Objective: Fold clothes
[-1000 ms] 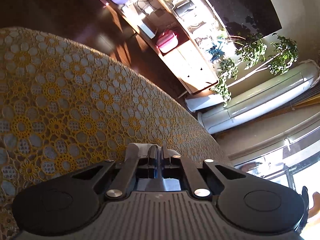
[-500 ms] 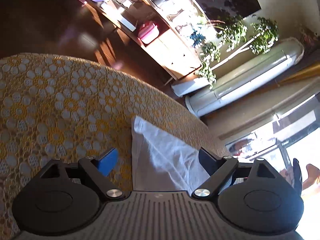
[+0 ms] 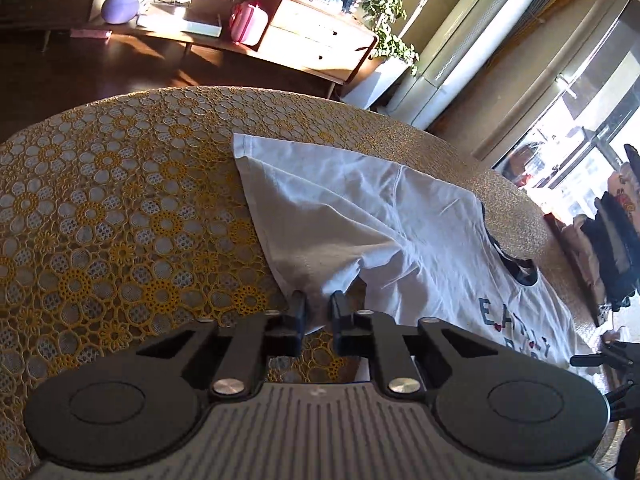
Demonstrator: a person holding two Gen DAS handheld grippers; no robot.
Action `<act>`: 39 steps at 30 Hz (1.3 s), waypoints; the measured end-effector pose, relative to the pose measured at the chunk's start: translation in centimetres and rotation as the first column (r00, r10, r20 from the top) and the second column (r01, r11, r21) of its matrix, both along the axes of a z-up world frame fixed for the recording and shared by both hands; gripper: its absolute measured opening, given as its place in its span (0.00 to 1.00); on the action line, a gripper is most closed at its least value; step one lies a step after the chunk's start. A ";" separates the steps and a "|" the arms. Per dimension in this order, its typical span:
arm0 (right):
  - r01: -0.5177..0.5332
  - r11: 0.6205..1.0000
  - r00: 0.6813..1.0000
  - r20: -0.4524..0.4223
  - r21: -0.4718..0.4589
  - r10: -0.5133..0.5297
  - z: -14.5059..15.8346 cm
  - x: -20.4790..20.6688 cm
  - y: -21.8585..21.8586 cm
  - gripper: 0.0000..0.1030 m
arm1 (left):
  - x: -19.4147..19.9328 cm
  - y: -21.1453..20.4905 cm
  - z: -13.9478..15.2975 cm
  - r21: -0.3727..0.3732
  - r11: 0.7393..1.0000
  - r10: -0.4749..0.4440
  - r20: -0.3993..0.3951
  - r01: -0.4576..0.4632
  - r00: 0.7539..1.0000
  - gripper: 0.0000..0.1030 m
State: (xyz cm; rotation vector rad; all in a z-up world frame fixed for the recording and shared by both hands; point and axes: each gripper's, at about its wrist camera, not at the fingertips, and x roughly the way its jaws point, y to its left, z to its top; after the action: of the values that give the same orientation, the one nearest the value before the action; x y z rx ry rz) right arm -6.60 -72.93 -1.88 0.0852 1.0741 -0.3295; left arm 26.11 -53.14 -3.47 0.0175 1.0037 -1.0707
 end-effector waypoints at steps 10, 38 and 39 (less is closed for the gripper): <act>0.051 0.999 0.999 -0.010 -0.010 -0.051 0.1 -0.8 -0.3 1.00 | -2.1 5.5 2.2 -0.005 1.000 -0.006 0.027 0.007 1.000 0.10; -0.194 0.949 0.978 0.130 0.249 0.165 1.7 19.5 21.6 1.00 | -13.3 19.8 1.5 -0.049 0.974 -0.218 0.095 0.223 0.971 0.78; -0.179 0.950 0.981 0.123 0.256 0.152 1.6 19.9 21.6 1.00 | -13.2 19.9 1.5 -0.057 0.973 -0.220 0.094 0.225 0.971 0.78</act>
State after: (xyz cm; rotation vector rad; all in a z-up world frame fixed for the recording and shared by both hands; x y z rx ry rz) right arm 13.28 -51.32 -0.33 0.2483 1.0114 -0.0266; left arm 12.91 -33.29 -1.96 0.1236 0.9008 -1.2978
